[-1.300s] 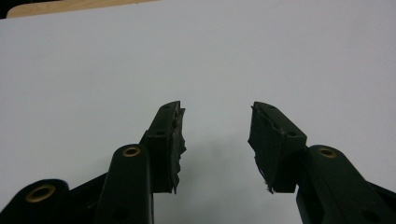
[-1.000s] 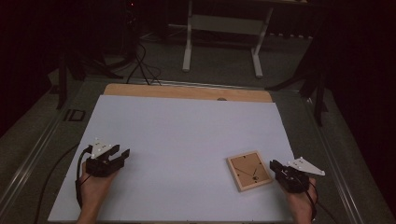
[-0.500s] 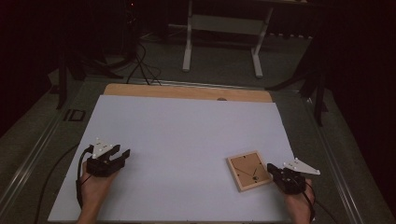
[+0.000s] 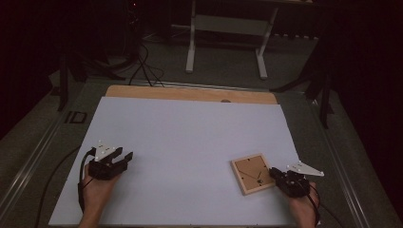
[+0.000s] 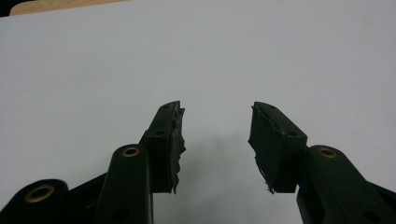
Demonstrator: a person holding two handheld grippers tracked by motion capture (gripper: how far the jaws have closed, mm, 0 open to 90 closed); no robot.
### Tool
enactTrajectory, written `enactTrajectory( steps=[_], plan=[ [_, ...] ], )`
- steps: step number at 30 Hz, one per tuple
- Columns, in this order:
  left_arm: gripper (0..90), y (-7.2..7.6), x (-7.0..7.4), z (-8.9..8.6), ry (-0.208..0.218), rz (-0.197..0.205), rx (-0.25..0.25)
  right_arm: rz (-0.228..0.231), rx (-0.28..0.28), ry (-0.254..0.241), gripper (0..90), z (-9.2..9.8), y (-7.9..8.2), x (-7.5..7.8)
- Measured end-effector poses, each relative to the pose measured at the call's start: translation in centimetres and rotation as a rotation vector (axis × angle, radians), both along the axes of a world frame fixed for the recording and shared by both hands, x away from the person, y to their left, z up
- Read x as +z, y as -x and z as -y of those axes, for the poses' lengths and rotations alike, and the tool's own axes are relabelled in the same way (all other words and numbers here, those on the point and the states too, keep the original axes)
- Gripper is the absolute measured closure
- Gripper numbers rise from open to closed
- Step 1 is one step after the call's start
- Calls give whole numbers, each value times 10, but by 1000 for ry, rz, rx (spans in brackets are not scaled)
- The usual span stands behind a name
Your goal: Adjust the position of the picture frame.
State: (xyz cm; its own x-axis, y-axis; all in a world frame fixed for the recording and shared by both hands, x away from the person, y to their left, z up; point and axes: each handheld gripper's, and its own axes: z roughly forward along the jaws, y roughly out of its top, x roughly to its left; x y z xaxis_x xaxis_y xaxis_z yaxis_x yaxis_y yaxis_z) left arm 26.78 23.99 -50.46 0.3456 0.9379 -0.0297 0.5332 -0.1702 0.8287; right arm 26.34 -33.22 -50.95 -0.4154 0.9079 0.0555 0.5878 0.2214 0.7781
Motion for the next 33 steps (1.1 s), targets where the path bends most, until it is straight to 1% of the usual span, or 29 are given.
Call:
enactTrajectory(
  steps=[5,10,12,13,16,25,29,33],
  plan=[
    [534,0,0,1,-3,4,-1,-3,6,-8,786,0,0,0],
    [535,0,0,0,-1,5,-1,-3,-3,9,759,0,-1,-1],
    [534,0,0,0,0,5,-1,-11,-5,12,769,0,-1,-1],
    [534,0,0,0,0,5,-1,-18,-4,17,793,0,-2,-2],
    [534,0,0,0,-1,4,-3,-20,-8,21,811,0,-2,-2],
    [534,-1,-1,2,-7,2,-8,-18,-8,28,816,-2,-6,-2],
    [535,-2,-1,3,-9,1,-9,-18,1,34,819,-4,-9,-2],
    [535,-2,-1,2,-10,-1,-7,-20,22,43,821,-8,-14,-1]
  ],
)
